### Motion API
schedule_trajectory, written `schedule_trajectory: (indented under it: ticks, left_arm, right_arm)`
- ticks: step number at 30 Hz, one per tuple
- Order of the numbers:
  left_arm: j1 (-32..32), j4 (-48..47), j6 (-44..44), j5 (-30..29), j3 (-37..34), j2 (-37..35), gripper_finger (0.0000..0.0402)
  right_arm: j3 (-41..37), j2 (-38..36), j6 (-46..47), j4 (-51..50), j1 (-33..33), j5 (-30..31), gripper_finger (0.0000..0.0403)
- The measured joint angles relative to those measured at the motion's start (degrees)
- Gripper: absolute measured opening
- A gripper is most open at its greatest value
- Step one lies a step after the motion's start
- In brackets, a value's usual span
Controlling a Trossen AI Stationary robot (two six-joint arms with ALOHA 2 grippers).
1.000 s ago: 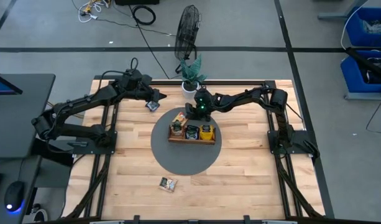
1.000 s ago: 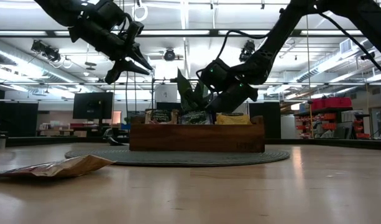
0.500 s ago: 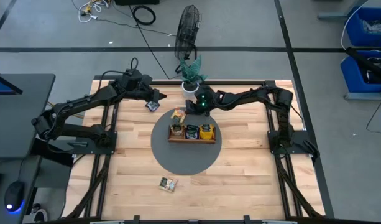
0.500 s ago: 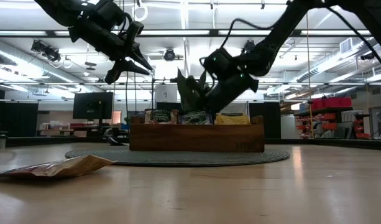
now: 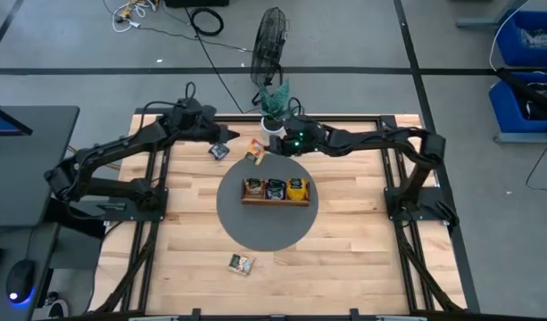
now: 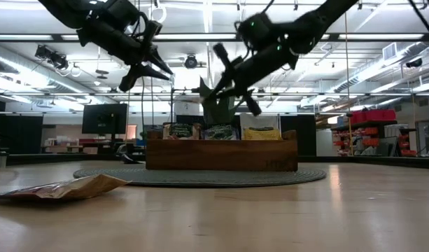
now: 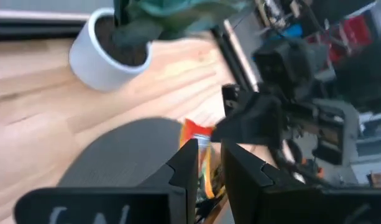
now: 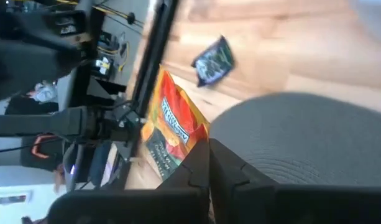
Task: Pick & Place Tea
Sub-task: Put the yellow tea bag into the right section of the wooden organizer
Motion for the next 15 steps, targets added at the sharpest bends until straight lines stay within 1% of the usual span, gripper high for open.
schedule_trajectory:
  ticks: [3, 5, 9, 12, 15]
  left_arm:
    - [0.0, 2.38, -2.39, -0.73, 0.01, -0.84, 0.0074]
    - [0.0, 4.56, -3.97, -0.79, 0.01, -1.43, 0.0082]
    - [0.0, 11.58, -8.55, -0.6, 0.01, -1.74, 0.0119]
    - [0.0, 16.58, -10.75, 1.36, 0.03, -1.74, 0.0151]
    - [-0.27, 17.61, -11.65, 1.73, 0.05, -1.73, 0.0175]
  right_arm:
    - [0.0, -3.48, -1.49, -0.63, 1.16, 3.9, 0.0]
    - [0.04, -5.94, -2.48, -1.95, 1.55, 6.21, 0.0]
    - [0.04, -10.12, -3.56, -3.25, 2.19, 10.63, 0.0]
    - [0.07, -12.96, -3.91, -3.05, 2.37, 14.07, 0.0]
    - [0.07, -14.95, -4.47, -3.07, 2.57, 16.95, 0.0]
